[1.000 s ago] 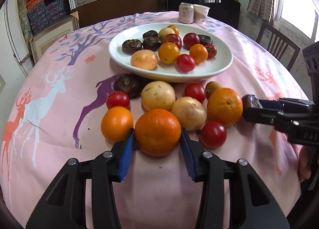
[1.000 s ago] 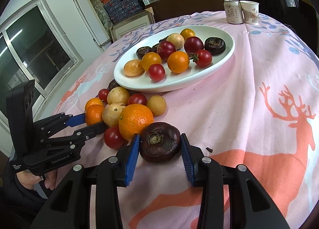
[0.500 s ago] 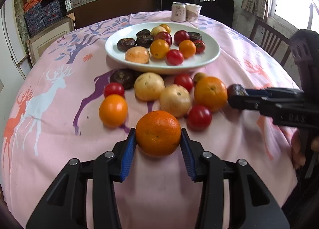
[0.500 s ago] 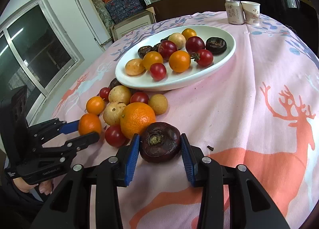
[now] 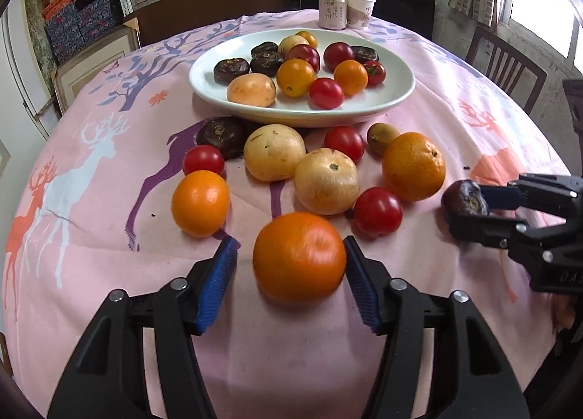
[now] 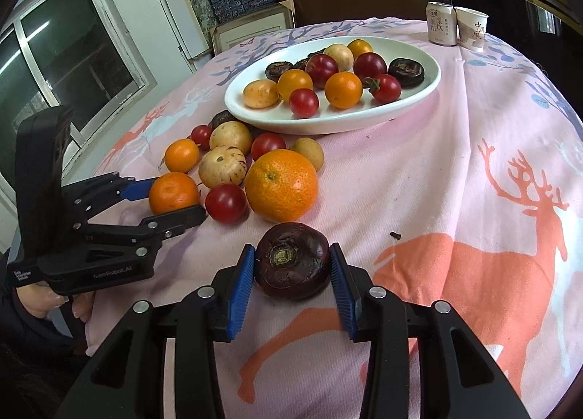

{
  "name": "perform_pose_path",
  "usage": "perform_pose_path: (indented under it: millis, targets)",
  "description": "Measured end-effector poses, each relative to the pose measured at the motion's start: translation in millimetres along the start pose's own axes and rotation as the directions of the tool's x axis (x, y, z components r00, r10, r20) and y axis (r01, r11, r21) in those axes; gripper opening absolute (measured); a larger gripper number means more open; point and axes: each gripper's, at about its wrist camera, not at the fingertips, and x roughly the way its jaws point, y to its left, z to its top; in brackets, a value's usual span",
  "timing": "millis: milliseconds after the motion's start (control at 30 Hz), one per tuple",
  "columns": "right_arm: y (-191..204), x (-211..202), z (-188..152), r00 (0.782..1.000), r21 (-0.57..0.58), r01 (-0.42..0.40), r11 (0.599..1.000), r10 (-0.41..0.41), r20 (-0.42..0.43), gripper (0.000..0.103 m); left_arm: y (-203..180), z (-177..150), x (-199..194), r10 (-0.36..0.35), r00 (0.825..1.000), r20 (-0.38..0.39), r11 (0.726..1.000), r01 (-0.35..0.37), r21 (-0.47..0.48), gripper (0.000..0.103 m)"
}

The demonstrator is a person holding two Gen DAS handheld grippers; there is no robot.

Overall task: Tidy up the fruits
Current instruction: 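Carry both fruits over the white plate and open both tools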

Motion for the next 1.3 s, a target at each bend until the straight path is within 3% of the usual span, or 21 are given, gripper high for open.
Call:
perform_pose_path:
  millis: [67,100,300,733,1000,1167,1300]
  targets:
    - [0,0,0,1.000,0.001,0.002,1.000,-0.002,0.001,0.042,1,0,-2,-0.021,1.000,0.016,1.000,0.021,-0.002,0.044]
    - [0,0,0,1.000,-0.001,0.004,1.000,-0.004,0.000,0.042,1,0,-2,-0.018,1.000,0.020,1.000,0.018,0.000,0.043]
    - [2,0,0,1.000,-0.010,0.014,1.000,-0.014,0.009,0.041,3,-1,-8,-0.029,0.999,0.045,0.999,0.030,-0.016,0.043]
    - [-11,-37,2,0.990,0.050,0.010,0.999,-0.017,0.143,0.041,20,-6,-54,-0.060,0.989,0.132,0.996,0.069,-0.059,0.042]
    - [-22,-78,56,0.964,0.019,0.073,0.997,-0.076,0.253,0.041,9,51,-59,-0.090,0.975,0.203,0.995,0.095,-0.017,0.043]
    - [-42,-52,101,0.965,0.044,0.081,0.996,-0.089,0.246,0.041,6,98,-11,-0.088,0.980,0.179,0.995,0.094,-0.024,0.043]
    - [-52,-15,117,0.972,0.062,0.081,0.995,-0.093,0.214,0.041,6,113,25,-0.082,0.988,0.131,0.995,0.088,-0.046,0.043]
